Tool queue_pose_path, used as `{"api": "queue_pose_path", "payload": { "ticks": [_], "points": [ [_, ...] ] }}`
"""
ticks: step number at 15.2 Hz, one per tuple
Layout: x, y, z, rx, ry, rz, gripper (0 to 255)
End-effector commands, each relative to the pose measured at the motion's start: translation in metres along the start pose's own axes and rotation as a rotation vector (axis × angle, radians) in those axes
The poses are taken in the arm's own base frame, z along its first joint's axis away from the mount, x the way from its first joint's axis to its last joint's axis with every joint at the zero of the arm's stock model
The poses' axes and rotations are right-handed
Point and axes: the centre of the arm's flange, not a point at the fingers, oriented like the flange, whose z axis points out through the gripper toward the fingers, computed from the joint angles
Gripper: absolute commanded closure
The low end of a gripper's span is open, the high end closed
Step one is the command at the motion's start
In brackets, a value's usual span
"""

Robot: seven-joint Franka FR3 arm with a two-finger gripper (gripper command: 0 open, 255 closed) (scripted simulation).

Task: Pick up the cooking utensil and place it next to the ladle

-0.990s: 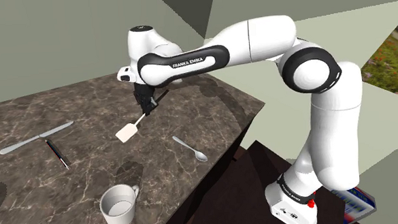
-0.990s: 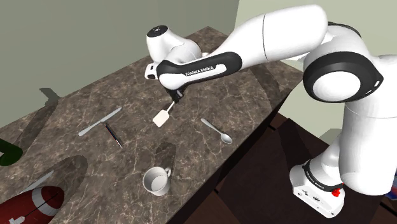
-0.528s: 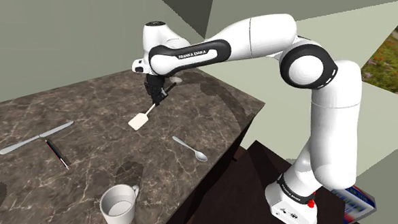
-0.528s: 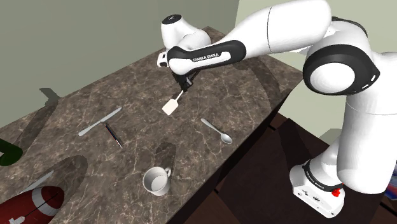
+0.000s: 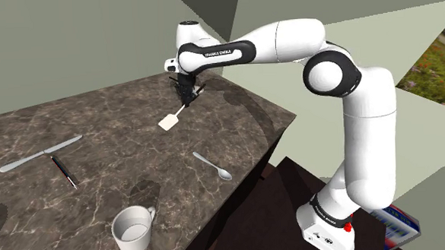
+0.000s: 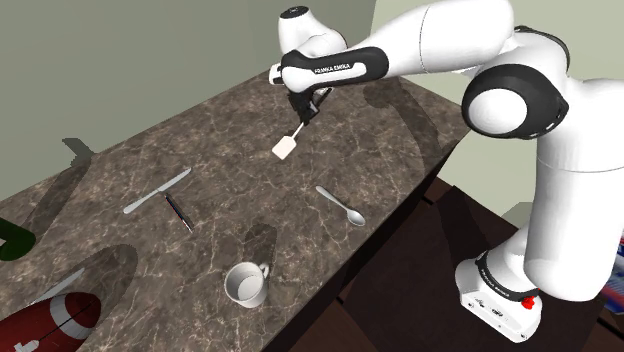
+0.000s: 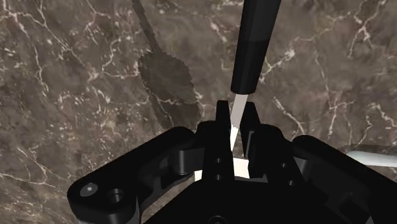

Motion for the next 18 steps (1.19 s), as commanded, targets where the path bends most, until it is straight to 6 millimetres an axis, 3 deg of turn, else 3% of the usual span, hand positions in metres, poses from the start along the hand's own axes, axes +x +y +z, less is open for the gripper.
{"api": "queue_pose_path", "payload": {
  "ticks": [1, 15, 18],
  "points": [
    [-0.028, 0.008, 0.000, 0.000, 0.000, -0.001, 255],
    [-0.204, 0.064, 0.012, 0.000, 0.000, -0.001, 255],
    [-0.212, 0.067, 0.023, 0.000, 0.000, -0.001, 255]
  ]
}}
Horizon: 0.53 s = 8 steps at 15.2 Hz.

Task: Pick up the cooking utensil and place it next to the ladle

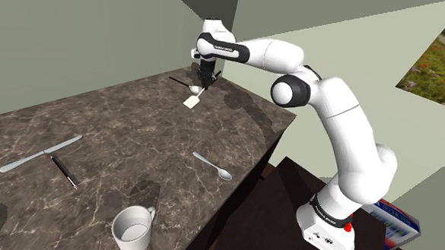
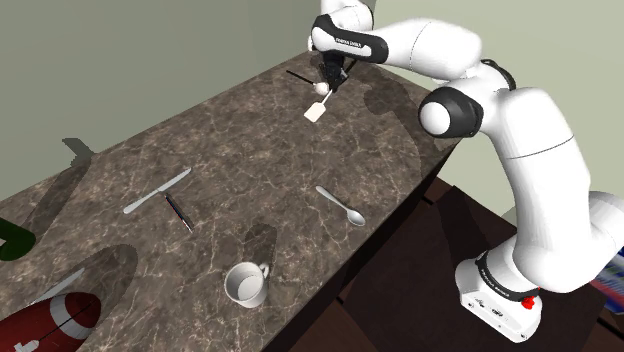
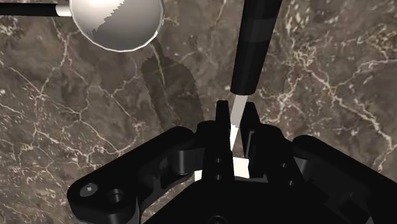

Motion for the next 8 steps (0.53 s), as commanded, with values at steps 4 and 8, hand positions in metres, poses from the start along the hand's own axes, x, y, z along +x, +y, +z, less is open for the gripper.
{"api": "queue_pose_path", "payload": {
  "ticks": [4, 8],
  "points": [
    [0.000, 0.001, 0.025, 0.000, 0.000, -0.001, 255],
    [0.001, 0.001, 0.046, 0.000, 0.000, -0.001, 255]
  ]
}}
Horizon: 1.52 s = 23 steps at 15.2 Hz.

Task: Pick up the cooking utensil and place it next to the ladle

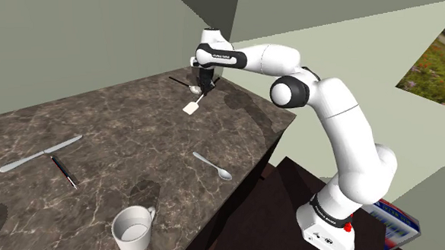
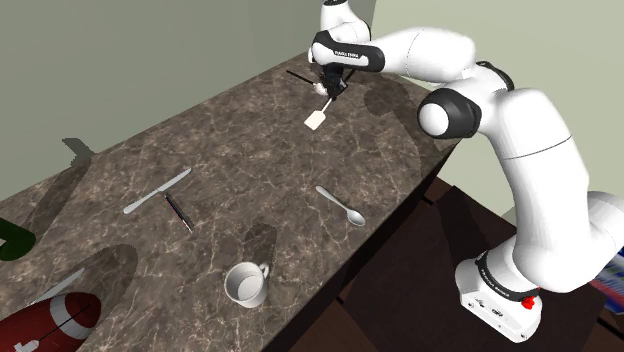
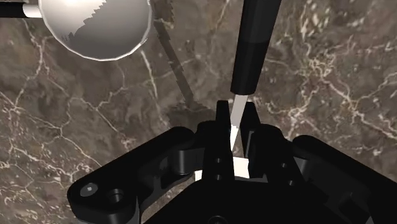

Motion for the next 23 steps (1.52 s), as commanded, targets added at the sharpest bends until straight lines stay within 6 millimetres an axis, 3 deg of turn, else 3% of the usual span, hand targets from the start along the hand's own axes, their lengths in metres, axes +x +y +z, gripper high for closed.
{"api": "queue_pose_path", "payload": {
  "ticks": [1, 9, 16, 17, 22, 23],
  "points": [
    [0.000, 0.000, 0.010, 0.000, 0.000, 0.000, 255],
    [0.003, 0.000, 0.051, 0.000, 0.000, 0.000, 255],
    [0.003, 0.000, 0.051, 0.000, 0.000, 0.000, 255],
    [0.003, 0.000, 0.051, 0.000, 0.000, 0.000, 0],
    [0.003, 0.000, 0.051, 0.000, 0.000, 0.000, 0],
    [0.003, 0.000, 0.038, 0.000, 0.000, 0.000, 0]
  ]
}}
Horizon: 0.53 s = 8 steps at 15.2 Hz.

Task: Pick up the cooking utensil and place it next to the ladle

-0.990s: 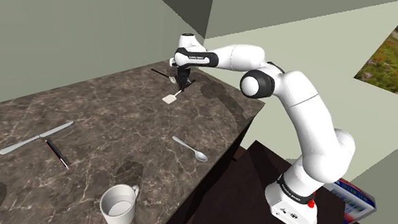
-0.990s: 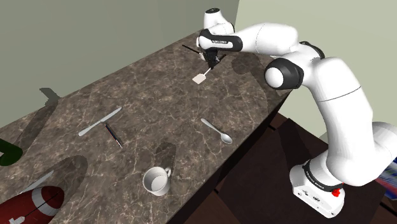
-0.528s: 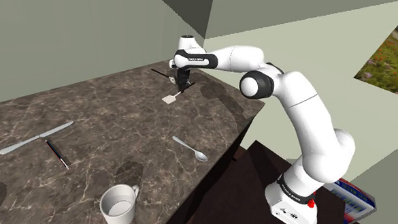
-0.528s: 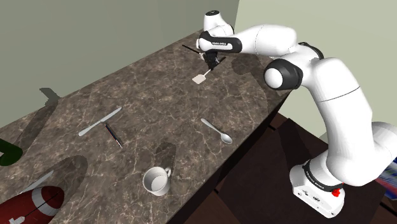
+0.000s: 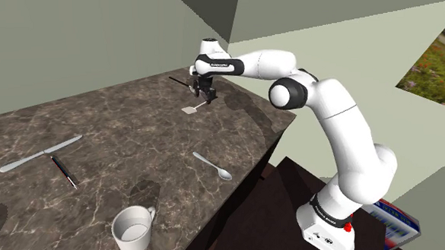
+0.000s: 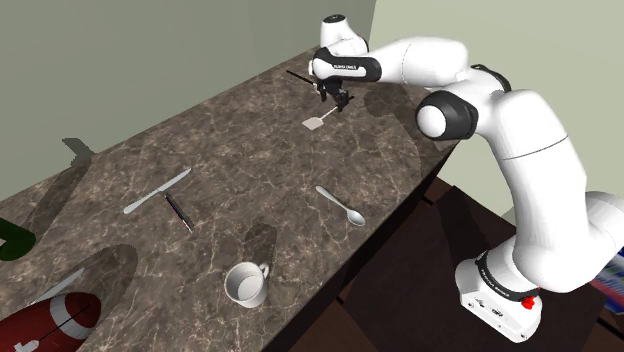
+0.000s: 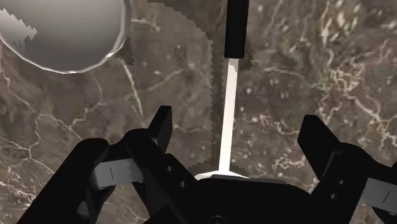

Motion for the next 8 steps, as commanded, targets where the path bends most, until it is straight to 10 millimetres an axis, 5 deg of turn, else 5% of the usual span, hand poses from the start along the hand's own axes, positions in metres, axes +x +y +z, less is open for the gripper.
{"api": "queue_pose_path", "payload": {
  "ticks": [1, 3, 8],
  "points": [
    [0.000, 0.002, -0.021, -0.001, 0.000, 0.000, 0],
    [0.000, 0.002, -0.045, -0.001, 0.000, 0.000, 0],
    [0.000, 0.002, -0.045, -0.001, 0.000, 0.000, 0]
  ]
}}
